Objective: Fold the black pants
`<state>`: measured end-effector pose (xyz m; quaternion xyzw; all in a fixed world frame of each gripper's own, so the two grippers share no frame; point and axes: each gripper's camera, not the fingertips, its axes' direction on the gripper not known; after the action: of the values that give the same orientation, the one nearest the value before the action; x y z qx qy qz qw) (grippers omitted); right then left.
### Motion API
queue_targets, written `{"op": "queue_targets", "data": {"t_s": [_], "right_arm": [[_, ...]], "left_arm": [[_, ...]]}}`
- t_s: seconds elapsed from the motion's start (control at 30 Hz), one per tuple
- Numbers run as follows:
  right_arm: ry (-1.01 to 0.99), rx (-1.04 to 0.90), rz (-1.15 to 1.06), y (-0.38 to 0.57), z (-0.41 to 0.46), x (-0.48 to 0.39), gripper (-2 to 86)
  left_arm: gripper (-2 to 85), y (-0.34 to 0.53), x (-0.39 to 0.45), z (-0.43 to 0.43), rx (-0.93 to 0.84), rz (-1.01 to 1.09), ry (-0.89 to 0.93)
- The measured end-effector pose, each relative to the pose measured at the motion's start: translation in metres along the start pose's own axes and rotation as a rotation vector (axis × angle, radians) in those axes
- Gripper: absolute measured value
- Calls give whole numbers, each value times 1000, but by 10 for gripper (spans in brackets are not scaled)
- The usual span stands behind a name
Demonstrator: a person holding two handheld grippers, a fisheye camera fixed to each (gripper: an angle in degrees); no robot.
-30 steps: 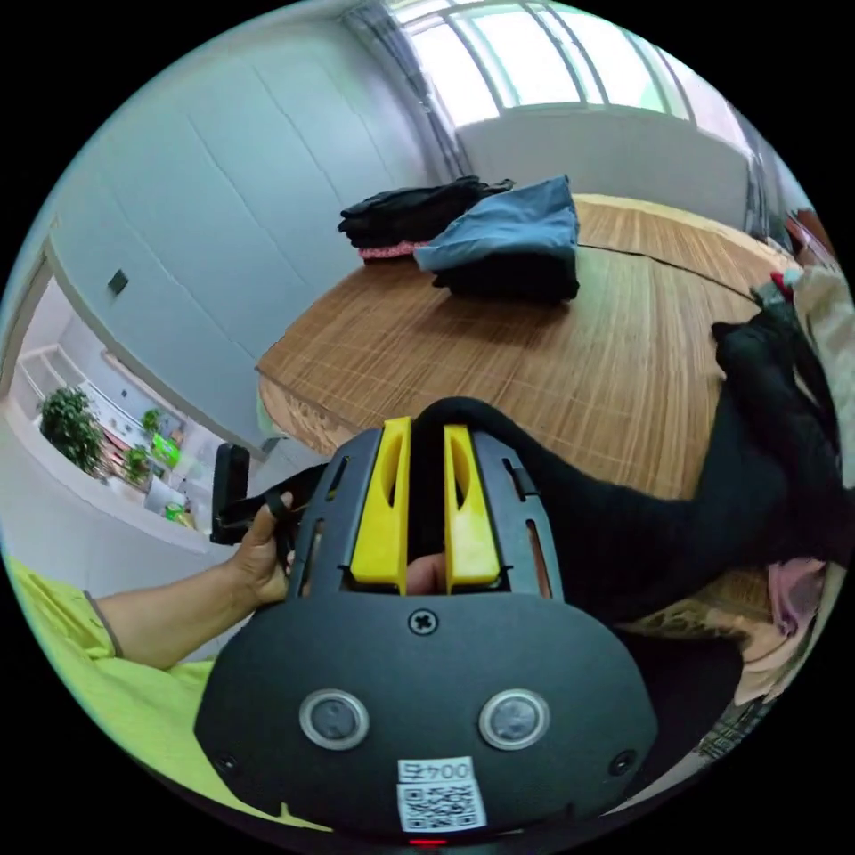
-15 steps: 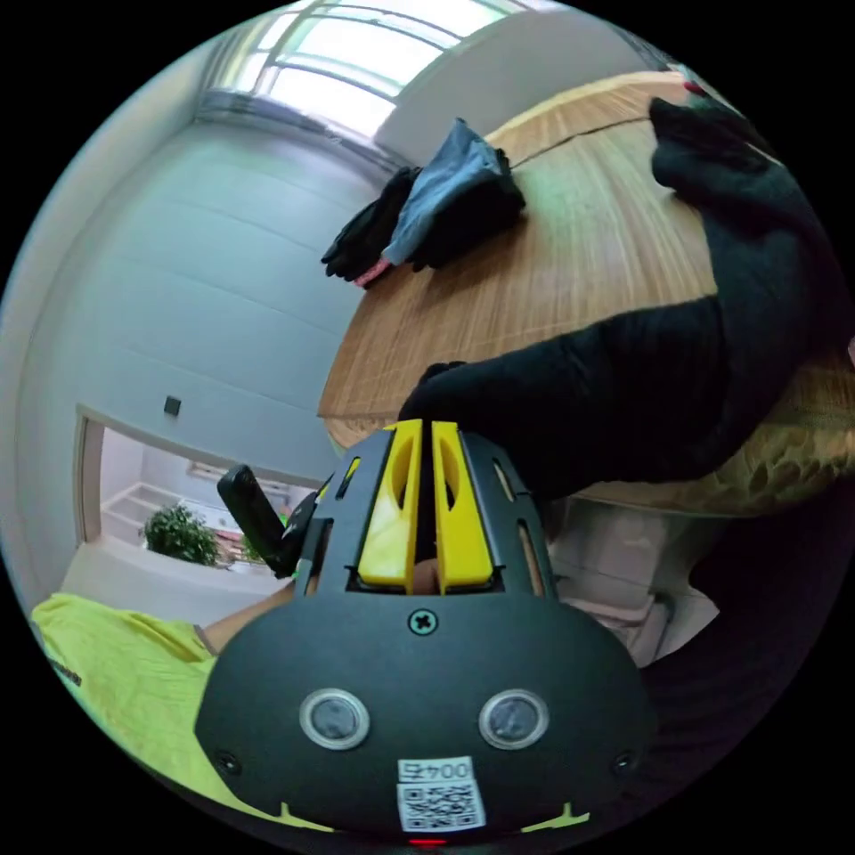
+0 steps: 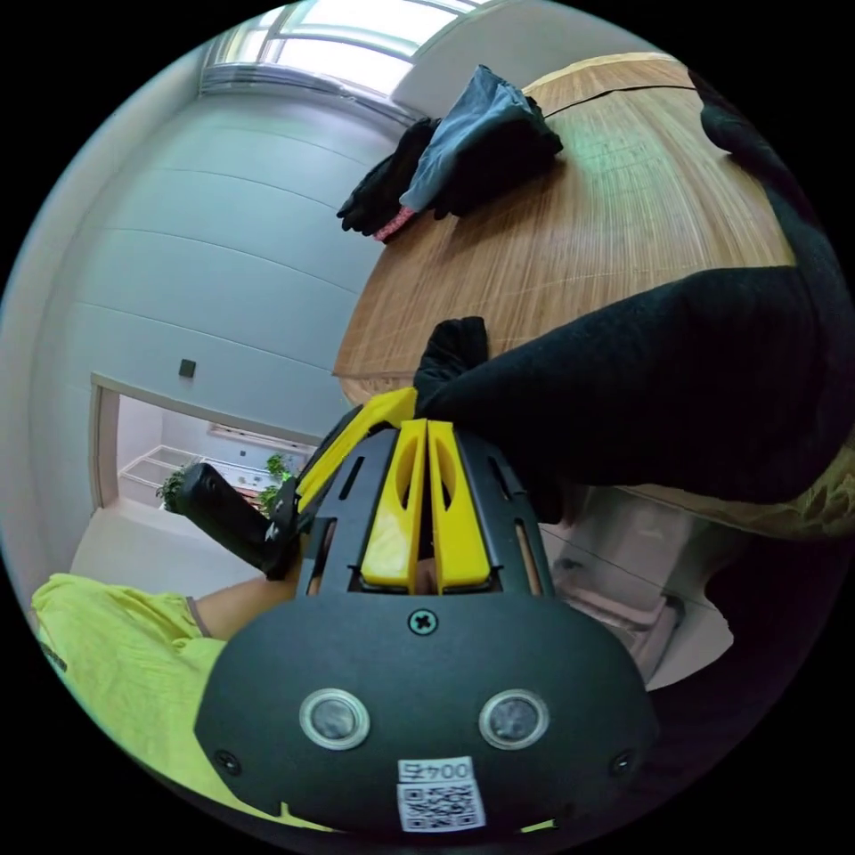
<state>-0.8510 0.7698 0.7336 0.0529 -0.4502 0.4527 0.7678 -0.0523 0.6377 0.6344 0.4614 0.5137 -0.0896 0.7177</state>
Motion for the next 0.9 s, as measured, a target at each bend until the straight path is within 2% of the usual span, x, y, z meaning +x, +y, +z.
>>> {"op": "queue_targets", "data": {"t_s": [0.1,0.3,0.37,0.43,0.53,0.6,0.63,0.67,0.7,0.73,0.8,0.83,0.9], "right_arm": [[-53,3,-25,-2,0,-2,-8],[-98,19,-20,1,1,-5,-5],[-82,15,-45,1,-1,-9,0],[-5,-10,-116,2,-2,-18,10],[282,60,-304,5,-22,-42,66],[683,183,-375,3,-53,-45,100],[782,202,-388,2,-60,-43,110],[969,215,-408,-1,-74,-37,129],[1143,190,-423,-5,-85,-28,147],[1225,160,-431,-6,-90,-23,155],[1515,-5,-498,-4,-98,0,155],[1576,-55,-515,-1,-99,7,153],[1751,-278,-554,11,-101,41,90]], "left_arm": [[2,3,13,-11,72,57,-21],[2,-2,11,-14,68,30,110],[2,-6,12,-12,54,34,151],[2,-9,24,-12,34,93,114],[3,-12,36,-12,26,79,-15],[5,-10,32,-13,47,36,-25],[7,-8,28,-14,50,18,-26],[9,-7,22,-16,58,-4,-22],[10,-7,19,-18,62,-19,-18],[13,-7,12,-20,69,-54,-11],[16,-7,5,-22,75,-92,-10],[18,-7,3,-23,75,-103,-14],[20,-7,3,-22,70,-103,-20]]}}
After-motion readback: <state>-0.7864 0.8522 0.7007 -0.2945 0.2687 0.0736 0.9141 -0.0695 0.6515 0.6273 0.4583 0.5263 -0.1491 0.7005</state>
